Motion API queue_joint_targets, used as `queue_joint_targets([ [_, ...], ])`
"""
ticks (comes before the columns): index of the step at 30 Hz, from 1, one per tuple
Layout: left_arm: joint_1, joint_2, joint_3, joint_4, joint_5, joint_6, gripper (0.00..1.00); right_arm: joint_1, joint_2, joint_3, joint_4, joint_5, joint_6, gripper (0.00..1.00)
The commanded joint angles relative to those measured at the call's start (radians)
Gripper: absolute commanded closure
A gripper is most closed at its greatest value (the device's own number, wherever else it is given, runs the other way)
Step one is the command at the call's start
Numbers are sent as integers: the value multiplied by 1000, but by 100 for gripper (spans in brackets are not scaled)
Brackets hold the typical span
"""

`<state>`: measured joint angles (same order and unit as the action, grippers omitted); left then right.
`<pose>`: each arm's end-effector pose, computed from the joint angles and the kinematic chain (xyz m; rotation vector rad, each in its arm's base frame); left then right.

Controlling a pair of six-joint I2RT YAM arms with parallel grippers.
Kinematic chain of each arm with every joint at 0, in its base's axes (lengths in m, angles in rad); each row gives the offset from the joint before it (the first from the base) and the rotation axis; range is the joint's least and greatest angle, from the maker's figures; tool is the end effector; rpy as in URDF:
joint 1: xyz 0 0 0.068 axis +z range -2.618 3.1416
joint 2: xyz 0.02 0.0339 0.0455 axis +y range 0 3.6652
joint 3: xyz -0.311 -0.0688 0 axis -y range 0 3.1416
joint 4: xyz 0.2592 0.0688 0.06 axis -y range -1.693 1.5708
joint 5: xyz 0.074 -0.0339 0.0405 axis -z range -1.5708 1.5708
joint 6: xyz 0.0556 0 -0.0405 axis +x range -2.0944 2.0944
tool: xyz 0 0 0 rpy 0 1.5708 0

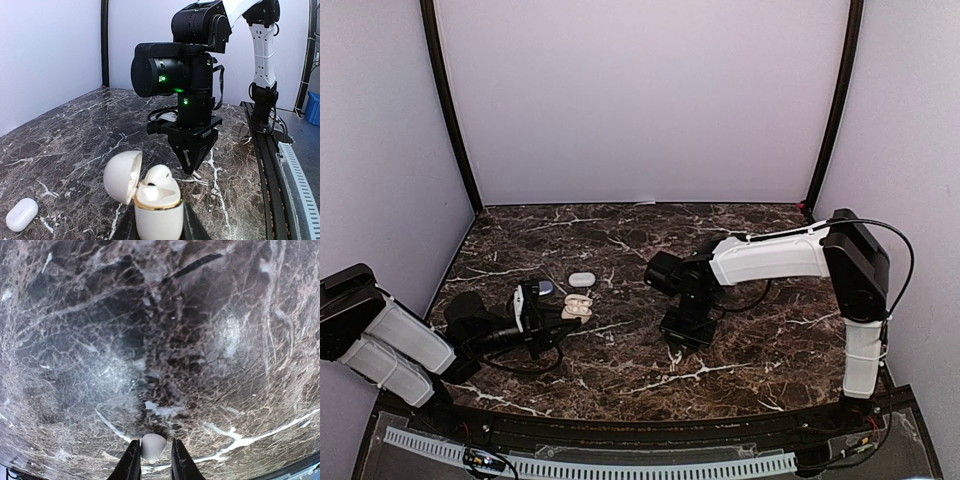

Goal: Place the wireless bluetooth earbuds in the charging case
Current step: Pick up the left earbud from the center of the board.

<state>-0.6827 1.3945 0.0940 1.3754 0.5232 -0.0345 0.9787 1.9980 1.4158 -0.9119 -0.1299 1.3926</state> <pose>0.1487 -0.1568 0.1951 0.9012 1.3031 -0.9575 0.2219 0.3428 0.1754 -0.6182 -2.9812 -0.1827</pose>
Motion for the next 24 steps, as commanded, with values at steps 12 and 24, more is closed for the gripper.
queue_joint_targets([
  [12, 2, -28, -7, 14, 9, -7, 89, -3, 24, -16, 17, 3, -10, 87],
  [24, 2, -14, -8, 35, 19, -25, 89, 12, -22, 89, -32, 145, -90, 88],
])
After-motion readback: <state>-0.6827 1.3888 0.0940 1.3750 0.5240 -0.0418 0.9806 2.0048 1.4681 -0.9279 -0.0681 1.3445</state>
